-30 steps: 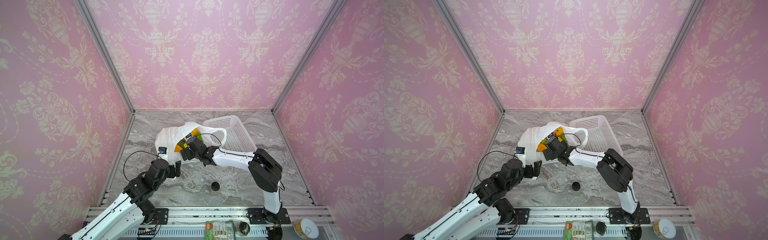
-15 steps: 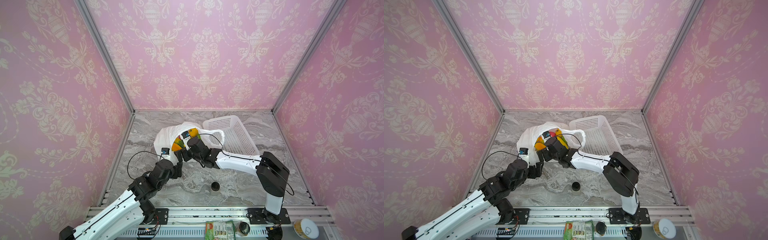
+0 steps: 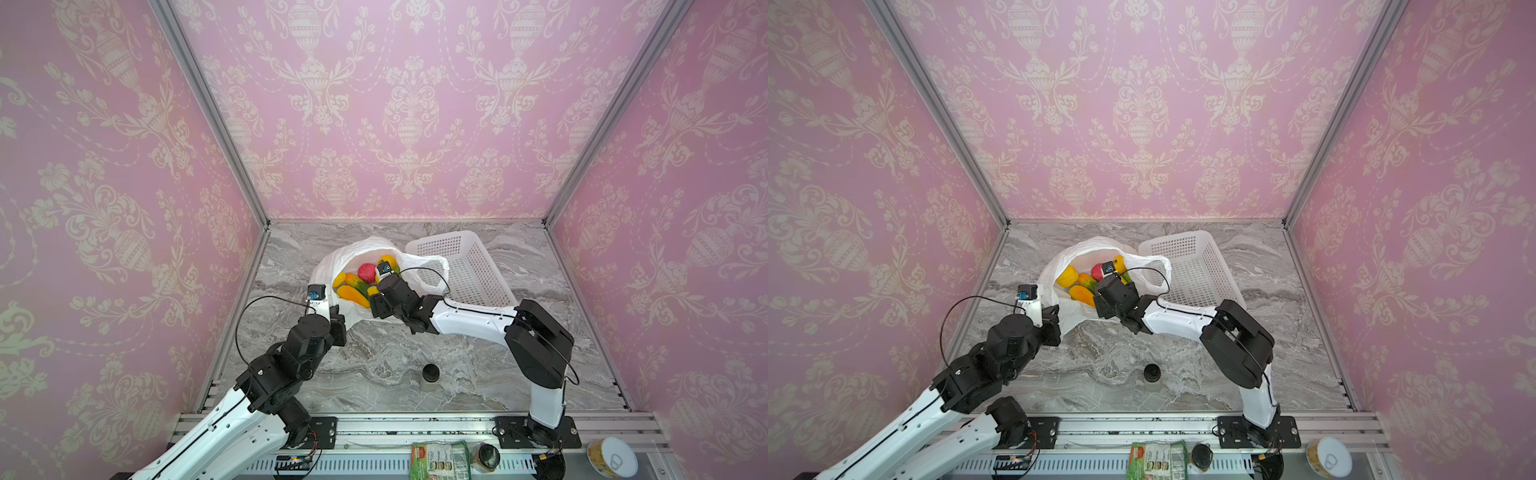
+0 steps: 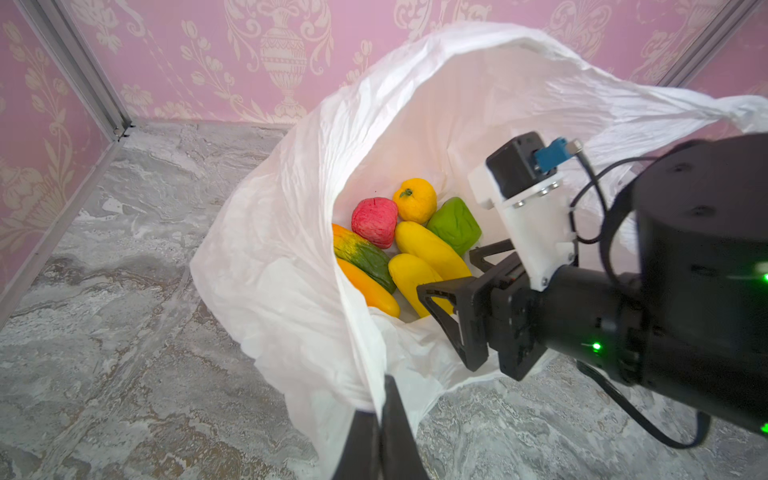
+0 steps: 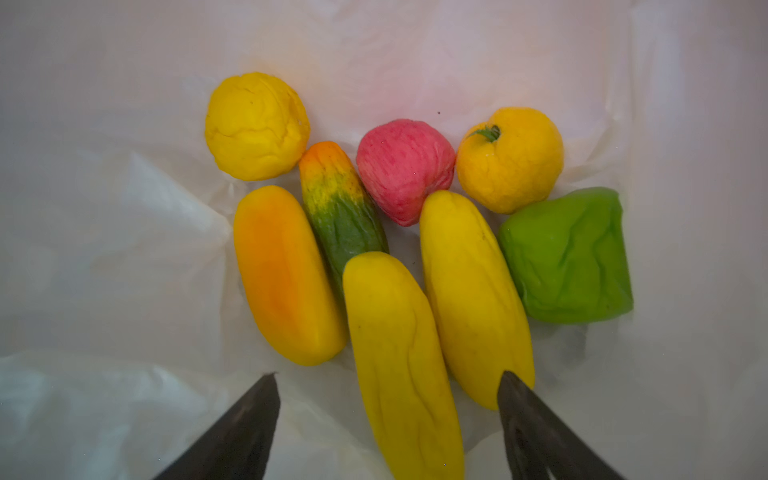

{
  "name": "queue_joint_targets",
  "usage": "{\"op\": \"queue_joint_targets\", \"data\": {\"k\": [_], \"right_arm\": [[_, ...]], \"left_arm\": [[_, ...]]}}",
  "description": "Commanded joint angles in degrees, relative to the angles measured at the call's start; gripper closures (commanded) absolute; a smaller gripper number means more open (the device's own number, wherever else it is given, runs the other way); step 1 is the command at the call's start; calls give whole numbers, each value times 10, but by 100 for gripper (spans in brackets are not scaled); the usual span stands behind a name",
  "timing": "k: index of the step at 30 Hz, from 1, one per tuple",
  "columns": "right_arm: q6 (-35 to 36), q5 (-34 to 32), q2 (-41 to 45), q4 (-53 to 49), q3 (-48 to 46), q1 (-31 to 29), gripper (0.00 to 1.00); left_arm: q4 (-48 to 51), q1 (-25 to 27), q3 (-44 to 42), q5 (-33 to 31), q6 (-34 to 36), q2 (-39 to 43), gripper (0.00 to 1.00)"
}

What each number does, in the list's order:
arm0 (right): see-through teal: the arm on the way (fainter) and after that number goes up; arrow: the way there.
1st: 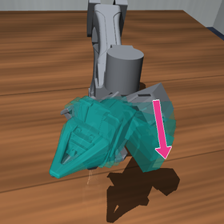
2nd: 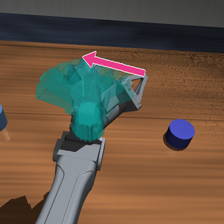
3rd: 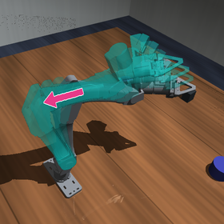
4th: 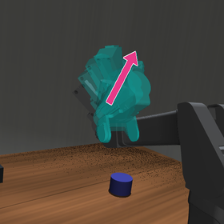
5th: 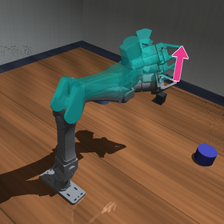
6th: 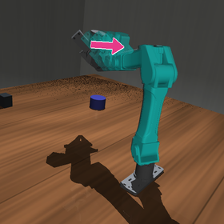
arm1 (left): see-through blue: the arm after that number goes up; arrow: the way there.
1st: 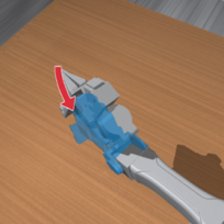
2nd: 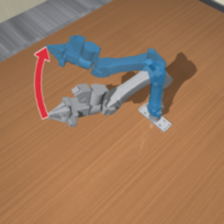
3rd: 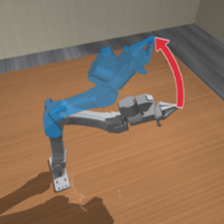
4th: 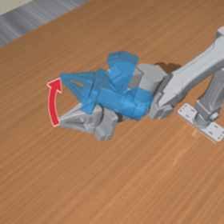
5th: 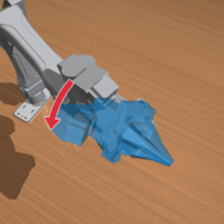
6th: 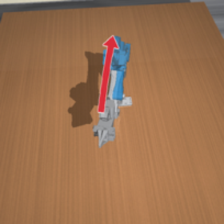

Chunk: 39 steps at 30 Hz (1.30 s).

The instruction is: Untie the knot of the plastic bag and take out the fruit

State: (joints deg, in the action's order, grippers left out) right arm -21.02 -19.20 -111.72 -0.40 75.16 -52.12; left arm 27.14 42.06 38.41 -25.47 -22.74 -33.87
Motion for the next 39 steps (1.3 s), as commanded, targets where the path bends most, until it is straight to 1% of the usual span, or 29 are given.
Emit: {"op": "queue_joint_targets", "data": {"k": [1, 4, 7, 11, 13, 17, 23, 25, 26, 29, 30, 34, 39], "right_arm": [[1, -1, -28, -31, 30, -1, 10], [1, 5, -44, -47, 47, -2, 4], [1, 1, -52, -56, 51, -1, 0], [1, -13, -71, -80, 63, -1, 0], [2, -17, -81, -85, 69, -1, 0], [14, -20, -98, -95, 92, 0, 1], [33, -29, -141, -118, 154, 0, 1], [36, -27, -148, -126, 169, -1, 5], [37, -25, -148, -127, 171, 0, 9], [50, -10, -136, -113, 159, -1, 23], [56, -7, -129, -105, 152, -3, 29], [77, 11, -97, -87, 129, -11, 46], [104, 18, -24, -70, 83, -30, 57]], "left_arm": [[17, -4, 30, -8, 46, -1, 100], [11, -4, 59, 2, 55, -6, 100], [4, -4, 74, 25, 65, -7, 100], [21, -4, 82, 48, 66, 5, 100], [27, -4, 79, 55, 63, 26, 100], [20, -4, 66, 43, 68, 66, 100], [26, -4, 58, 48, 72, 52, 100], [31, -4, 54, 37, 70, 51, 100], [33, -4, 53, 31, 70, 50, 100], [36, -4, 54, 20, 72, 42, 100], [39, -4, 55, 16, 74, 39, 100], [40, -4, 52, 2, 74, 32, 100], [45, -3, 51, -17, 75, 30, 100]]}}
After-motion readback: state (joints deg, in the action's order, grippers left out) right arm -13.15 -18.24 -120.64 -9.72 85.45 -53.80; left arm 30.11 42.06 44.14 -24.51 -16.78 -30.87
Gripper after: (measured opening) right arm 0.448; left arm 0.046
